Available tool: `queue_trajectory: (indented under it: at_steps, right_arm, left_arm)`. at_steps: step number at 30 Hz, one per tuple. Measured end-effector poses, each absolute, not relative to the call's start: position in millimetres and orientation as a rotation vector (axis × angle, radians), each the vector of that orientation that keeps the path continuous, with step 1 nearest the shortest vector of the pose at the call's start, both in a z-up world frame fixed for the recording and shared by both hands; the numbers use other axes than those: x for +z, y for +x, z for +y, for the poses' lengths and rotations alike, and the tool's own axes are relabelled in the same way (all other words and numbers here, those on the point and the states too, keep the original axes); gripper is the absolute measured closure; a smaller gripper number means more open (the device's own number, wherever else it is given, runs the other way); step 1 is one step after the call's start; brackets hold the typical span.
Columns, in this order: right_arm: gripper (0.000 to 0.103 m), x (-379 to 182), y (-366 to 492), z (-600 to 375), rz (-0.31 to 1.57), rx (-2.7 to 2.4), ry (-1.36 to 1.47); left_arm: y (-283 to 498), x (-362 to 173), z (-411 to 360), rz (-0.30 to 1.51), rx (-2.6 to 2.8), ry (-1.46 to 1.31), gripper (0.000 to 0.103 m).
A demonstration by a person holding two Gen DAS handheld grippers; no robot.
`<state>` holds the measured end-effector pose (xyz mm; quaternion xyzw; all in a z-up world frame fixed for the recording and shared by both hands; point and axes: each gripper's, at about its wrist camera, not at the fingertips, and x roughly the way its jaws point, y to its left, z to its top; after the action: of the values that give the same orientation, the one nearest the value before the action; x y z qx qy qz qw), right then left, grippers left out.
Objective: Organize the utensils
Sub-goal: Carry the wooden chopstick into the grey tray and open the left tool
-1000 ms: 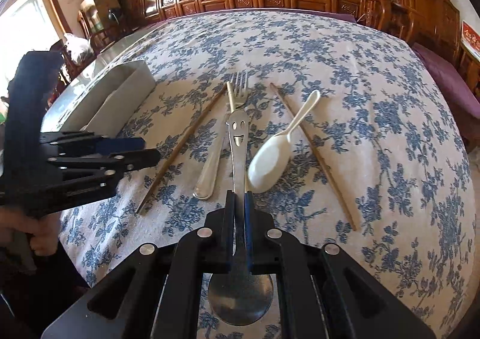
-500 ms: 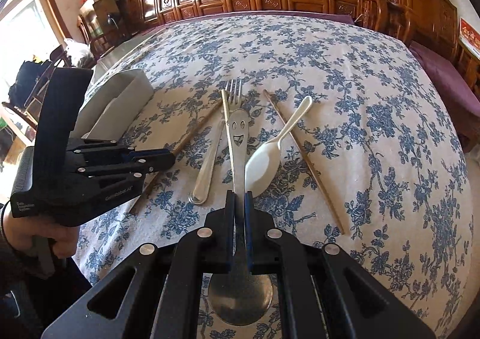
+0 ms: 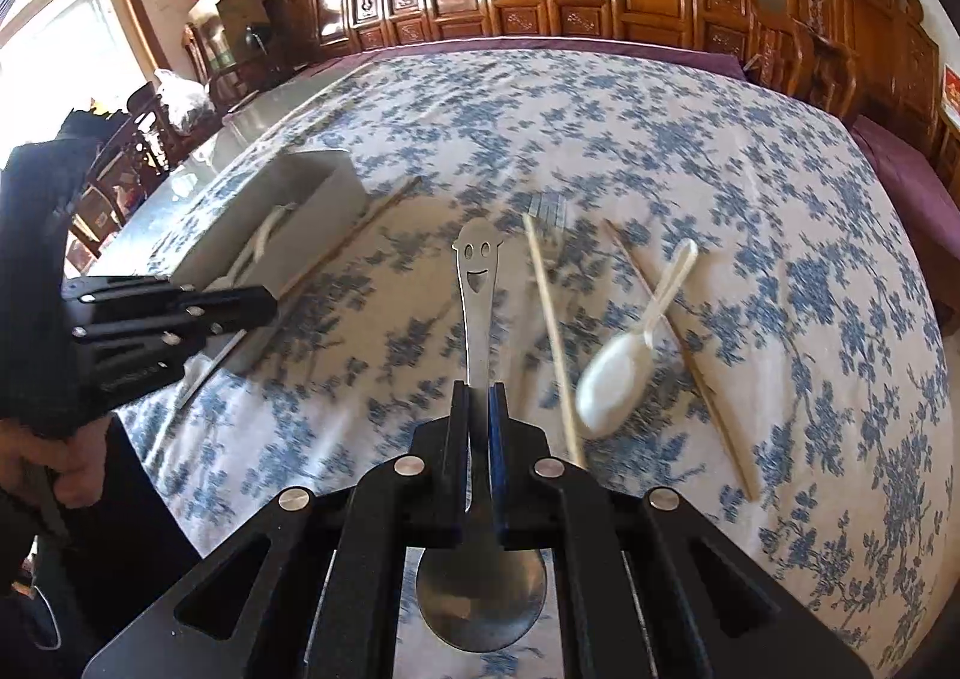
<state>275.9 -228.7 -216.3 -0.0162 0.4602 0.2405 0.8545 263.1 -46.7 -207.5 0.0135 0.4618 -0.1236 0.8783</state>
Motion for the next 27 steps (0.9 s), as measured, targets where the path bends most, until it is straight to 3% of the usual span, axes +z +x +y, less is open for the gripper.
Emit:
queue_trajectory:
  at_steps: [10,27]
  right_arm:
    - [0.095,-202.9,282.0,-188.4,0.954,0.553,-0.06]
    - [0.095,-204.8,294.1,-178.0,0.971,0.558,-0.075]
  left_arm:
    - [261.0,-172.8,13.3,0.899,-0.186,0.001,0.099]
    - [308.2,-226.6,49.8,1.037,-0.122,0.015,0.099]
